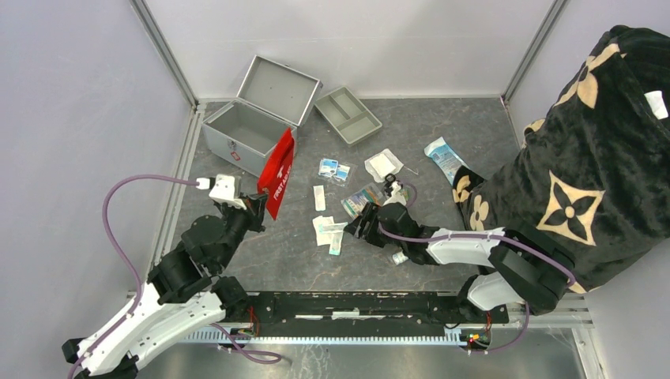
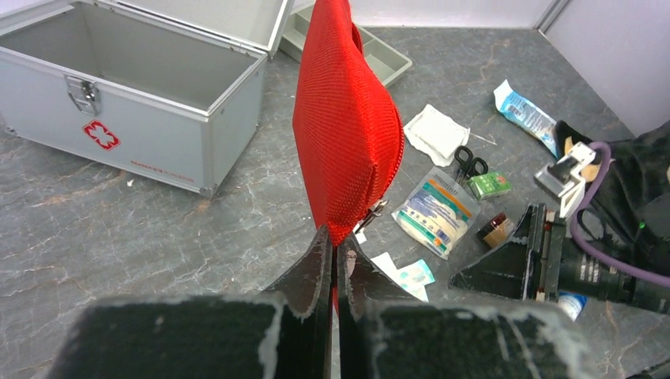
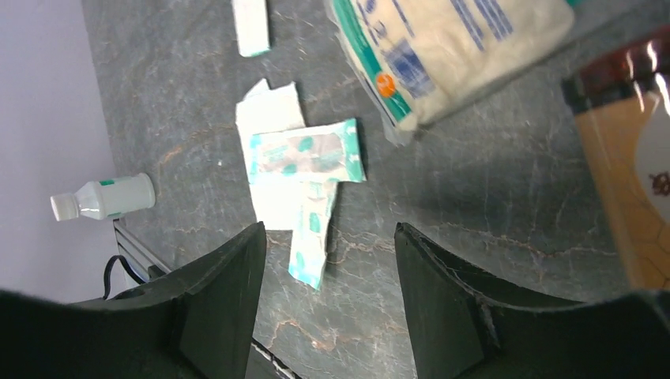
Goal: Organize the medicine kit
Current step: Pick up the medical item at the center of the board.
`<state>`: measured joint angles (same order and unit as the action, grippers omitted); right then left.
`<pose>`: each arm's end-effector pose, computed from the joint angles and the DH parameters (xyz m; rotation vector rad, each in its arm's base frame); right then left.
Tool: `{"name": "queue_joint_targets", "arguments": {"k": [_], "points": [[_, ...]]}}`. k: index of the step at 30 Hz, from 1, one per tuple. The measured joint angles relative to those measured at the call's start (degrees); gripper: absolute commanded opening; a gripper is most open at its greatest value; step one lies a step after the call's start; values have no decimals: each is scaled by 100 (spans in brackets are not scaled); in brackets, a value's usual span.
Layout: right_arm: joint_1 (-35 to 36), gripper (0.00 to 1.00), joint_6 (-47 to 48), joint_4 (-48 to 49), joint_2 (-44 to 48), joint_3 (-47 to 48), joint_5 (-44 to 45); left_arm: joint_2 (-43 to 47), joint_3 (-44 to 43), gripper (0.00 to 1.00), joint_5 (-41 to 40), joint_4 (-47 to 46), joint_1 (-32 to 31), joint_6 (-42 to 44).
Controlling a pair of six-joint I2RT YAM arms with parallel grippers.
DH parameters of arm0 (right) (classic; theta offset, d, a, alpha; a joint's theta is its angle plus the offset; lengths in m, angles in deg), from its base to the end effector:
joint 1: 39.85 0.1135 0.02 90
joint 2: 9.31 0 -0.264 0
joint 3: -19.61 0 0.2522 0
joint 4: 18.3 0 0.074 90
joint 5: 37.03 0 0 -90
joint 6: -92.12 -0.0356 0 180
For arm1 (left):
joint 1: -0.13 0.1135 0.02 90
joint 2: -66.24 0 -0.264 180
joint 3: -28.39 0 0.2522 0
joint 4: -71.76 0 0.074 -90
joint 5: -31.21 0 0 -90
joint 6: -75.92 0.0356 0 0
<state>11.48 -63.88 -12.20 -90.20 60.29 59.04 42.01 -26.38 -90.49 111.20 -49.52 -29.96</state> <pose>0.1663 0.2017 0.1500 0.3673 2.3335 1.0048 0.0787 -0.0637 0.3339 0.0968 1.7142 -0.3742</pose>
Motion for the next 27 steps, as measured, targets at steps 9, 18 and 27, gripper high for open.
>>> {"name": "queue_joint_targets", "arguments": {"k": [9, 18, 27], "points": [[326, 62, -439, 201, -452, 4, -33, 136, 4, 2, -129, 66, 0, -103], [678, 59, -671, 245, -501, -2, -175, 129, 4, 2, -131, 129, 0, -164], [868, 55, -1270, 756, -645, -247, -131, 125, 4, 2, -138, 131, 0, -166]]}}
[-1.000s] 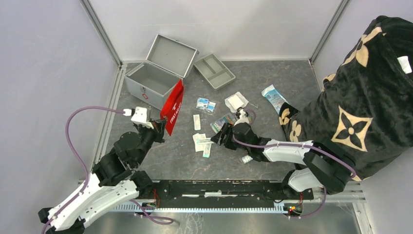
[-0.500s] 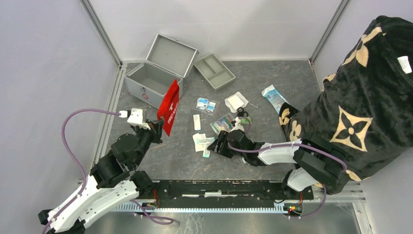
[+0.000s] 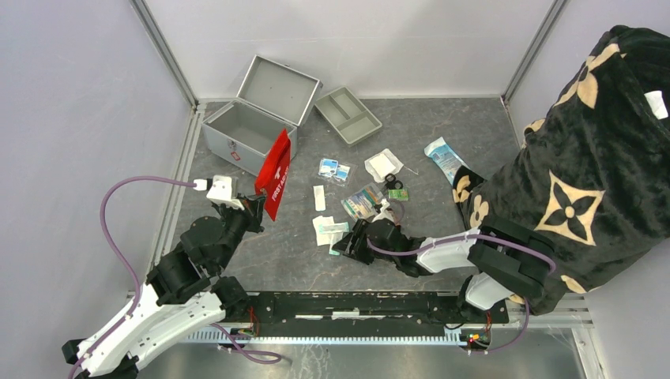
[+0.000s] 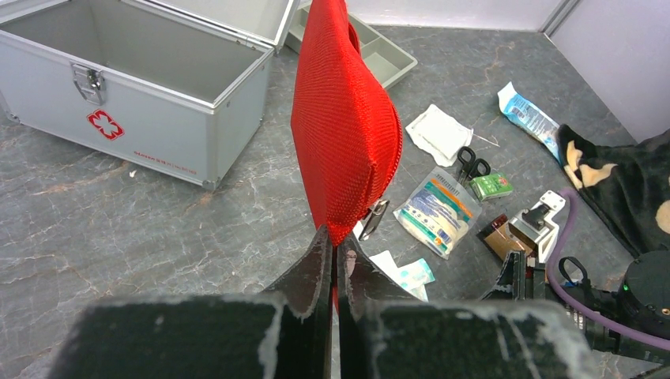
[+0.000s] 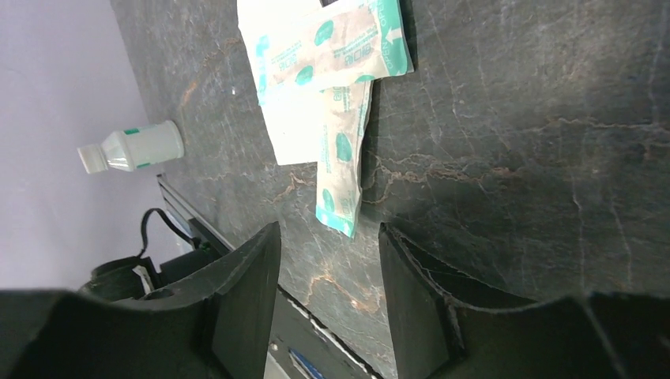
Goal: Organize the medicine kit
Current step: Pick up the medical item at the center of the board.
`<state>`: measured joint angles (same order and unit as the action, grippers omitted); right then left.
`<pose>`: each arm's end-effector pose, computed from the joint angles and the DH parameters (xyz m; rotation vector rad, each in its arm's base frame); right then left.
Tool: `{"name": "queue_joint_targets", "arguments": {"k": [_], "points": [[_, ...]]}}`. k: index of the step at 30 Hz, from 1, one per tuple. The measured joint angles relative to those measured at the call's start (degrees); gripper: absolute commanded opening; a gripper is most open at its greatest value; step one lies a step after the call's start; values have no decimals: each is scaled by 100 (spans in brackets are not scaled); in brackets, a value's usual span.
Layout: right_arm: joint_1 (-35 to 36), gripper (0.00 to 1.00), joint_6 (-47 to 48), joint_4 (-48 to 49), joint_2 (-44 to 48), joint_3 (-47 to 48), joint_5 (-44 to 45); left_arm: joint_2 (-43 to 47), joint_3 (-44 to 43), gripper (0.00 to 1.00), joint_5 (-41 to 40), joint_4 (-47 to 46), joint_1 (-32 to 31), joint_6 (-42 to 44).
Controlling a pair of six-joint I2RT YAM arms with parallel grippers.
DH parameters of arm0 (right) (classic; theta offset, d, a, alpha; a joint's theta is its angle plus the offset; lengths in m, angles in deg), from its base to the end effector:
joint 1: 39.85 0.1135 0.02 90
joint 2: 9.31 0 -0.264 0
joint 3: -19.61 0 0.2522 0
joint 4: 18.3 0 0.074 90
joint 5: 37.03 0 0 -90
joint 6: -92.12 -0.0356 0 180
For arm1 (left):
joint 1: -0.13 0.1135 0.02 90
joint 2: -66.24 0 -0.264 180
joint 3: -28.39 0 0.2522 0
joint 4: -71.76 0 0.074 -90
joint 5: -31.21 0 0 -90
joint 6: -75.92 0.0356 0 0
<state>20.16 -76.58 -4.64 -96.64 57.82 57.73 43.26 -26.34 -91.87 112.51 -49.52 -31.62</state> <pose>0.1335 0.2254 0.1230 0.4566 2.4463 1.1637 0.0756 -0.0590 0.3330 0.0546 1.7156 -0.3747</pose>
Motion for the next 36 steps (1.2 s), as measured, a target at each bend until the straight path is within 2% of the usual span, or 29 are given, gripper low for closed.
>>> {"name": "queue_joint_targets", "arguments": {"k": [6, 10, 23, 28, 36], "points": [[0, 51, -435, 579, -356, -28, 15, -9, 0, 2, -4, 0, 0, 0], [0, 44, -713, 905, -538, -90, 28, -15, 0, 2, -7, 2, 0, -2], [0, 1, -846, 1423, -870, -284, 249, -26, 0, 2, -11, 4, 0, -2], [2, 0, -522, 1453, -756, -385, 487, -26, 2, 2, -15, 0, 0, -4], [0, 0, 551, 660, 348, -404, 1152, -26, 50, 2, 2, -90, 0, -2]]}}
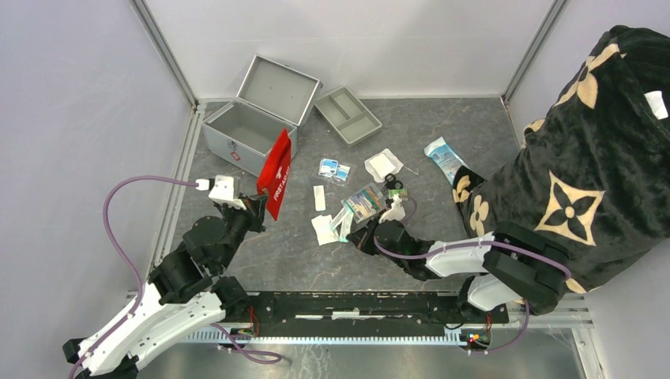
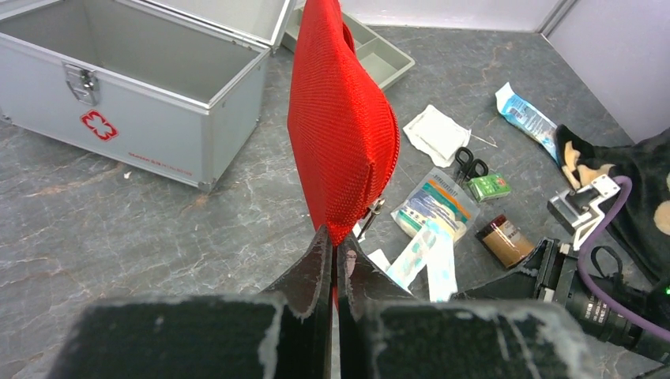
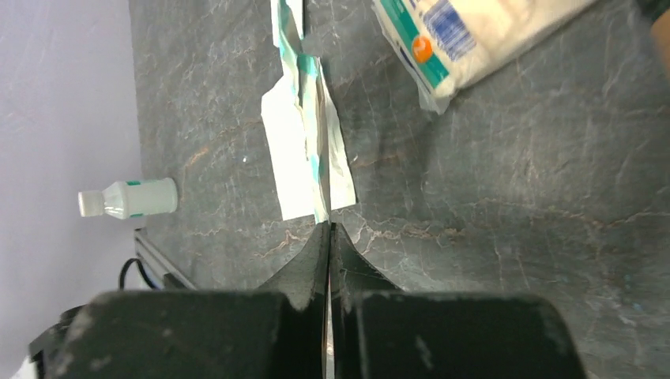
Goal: Organize the medicine kit
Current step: Pick up the medical item at the center of the board, then place the medical item at the medicine pouch.
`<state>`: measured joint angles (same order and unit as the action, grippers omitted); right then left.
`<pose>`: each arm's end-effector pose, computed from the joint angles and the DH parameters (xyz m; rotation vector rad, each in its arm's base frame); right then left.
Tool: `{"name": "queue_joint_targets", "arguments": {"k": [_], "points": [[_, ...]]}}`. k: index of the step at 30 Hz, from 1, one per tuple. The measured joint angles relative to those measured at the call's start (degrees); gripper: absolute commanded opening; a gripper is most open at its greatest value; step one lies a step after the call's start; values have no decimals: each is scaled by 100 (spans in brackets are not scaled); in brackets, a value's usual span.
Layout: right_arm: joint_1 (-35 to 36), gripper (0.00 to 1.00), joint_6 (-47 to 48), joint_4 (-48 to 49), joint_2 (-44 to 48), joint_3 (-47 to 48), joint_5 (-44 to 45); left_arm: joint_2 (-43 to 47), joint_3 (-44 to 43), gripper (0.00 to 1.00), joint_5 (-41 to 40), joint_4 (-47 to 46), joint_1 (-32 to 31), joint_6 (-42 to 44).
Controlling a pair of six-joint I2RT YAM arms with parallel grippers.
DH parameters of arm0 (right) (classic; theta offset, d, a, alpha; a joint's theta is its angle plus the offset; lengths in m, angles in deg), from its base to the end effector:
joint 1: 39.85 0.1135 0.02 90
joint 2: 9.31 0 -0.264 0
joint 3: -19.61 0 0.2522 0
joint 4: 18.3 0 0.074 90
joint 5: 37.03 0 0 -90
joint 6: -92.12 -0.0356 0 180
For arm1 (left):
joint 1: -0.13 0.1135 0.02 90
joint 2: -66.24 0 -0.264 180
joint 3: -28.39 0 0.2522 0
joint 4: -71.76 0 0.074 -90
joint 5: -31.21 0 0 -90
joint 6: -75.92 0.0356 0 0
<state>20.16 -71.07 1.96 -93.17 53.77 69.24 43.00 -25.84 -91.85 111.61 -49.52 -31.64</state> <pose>0.1331 0.2108 0.1305 0.4463 2.2210 1.0816 0.0771 -0.0608 0.3315 0.0535 1.7137 -0.3767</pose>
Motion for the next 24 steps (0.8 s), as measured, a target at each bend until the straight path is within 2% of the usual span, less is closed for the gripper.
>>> {"name": "queue_joint_targets", "arguments": {"k": [10, 16, 20, 24], "points": [[-4, 0, 1755, -1598, 566, 664, 717, -446, 369, 2, 498, -533, 0, 4], [-79, 0, 3025, -2347, 1386, 833, 1231, -492, 667, 2, 1145, -1014, 0, 184], [-162, 0, 4450, -2527, 2041, 951, 1550, -590, 699, 2, 2092, -1226, 0, 673], [-223, 0, 6271, -2240, 2776, 957, 1578, -813, 608, 2, 2570, -1209, 0, 1067]]}}
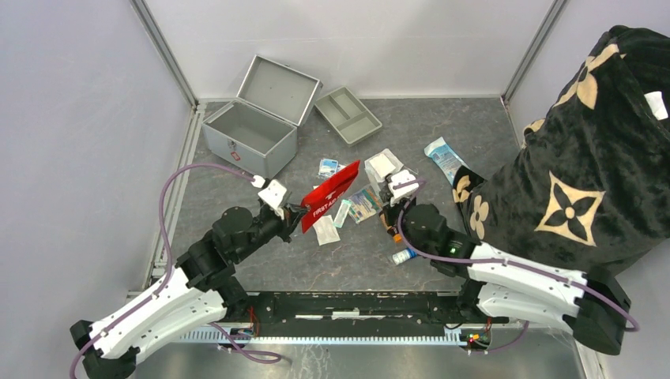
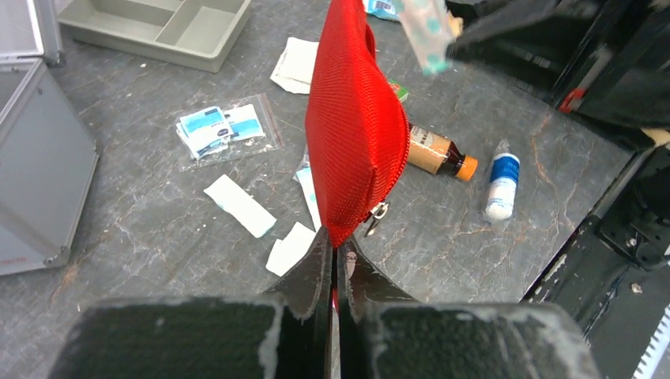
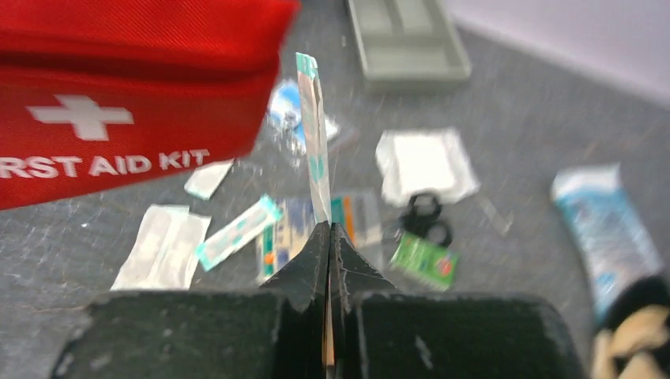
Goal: Organize the medicine kit
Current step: Place the medical item at the medicine pouch.
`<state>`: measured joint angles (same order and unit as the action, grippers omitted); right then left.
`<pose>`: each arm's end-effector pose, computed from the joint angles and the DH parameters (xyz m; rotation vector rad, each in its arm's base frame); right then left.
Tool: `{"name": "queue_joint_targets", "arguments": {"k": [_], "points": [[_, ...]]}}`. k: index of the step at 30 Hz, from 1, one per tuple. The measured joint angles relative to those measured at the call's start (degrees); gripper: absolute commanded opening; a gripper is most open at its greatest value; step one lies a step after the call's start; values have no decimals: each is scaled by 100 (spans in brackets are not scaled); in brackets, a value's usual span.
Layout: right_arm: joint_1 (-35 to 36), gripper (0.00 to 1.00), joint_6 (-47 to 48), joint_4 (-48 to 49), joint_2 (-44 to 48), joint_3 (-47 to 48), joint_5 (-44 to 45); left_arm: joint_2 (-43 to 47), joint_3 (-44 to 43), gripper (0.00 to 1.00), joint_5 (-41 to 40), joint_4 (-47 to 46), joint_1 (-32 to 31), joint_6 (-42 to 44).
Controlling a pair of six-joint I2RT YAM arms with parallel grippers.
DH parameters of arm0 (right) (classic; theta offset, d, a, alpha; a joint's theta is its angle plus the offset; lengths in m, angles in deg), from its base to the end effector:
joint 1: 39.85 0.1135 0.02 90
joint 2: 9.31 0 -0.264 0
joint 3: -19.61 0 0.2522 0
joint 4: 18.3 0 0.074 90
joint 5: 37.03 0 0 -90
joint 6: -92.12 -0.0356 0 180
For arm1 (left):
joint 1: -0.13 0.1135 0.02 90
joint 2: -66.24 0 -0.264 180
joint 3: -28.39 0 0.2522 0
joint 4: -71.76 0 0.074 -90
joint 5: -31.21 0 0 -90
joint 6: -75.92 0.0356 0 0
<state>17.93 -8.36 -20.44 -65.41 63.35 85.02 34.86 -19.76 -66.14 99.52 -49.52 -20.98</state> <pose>0.1333 0.1760 0.2526 -0.3465 1.7641 0.3452 0.0963 -0.1063 0.3029 0.5666 1.7090 -0.6005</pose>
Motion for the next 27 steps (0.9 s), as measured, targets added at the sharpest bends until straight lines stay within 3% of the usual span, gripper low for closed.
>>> {"name": "queue_joint_targets", "arguments": {"k": [6, 14, 21, 27], "points": [[-15, 1, 2828, 636, 916, -103, -876, -33, -125, 2, 173, 98, 0, 317], [-15, 1, 4885, -964, 627, 1130, -2063, 61, -304, 2, 221, 369, 0, 614], [-13, 0, 5921, -2640, -348, 2319, -2461, -94, -380, 2, 407, 614, 0, 791], [-13, 0, 6290, -3346, -671, 2647, -2474, -98, -380, 2, 472, 697, 0, 804]]}}
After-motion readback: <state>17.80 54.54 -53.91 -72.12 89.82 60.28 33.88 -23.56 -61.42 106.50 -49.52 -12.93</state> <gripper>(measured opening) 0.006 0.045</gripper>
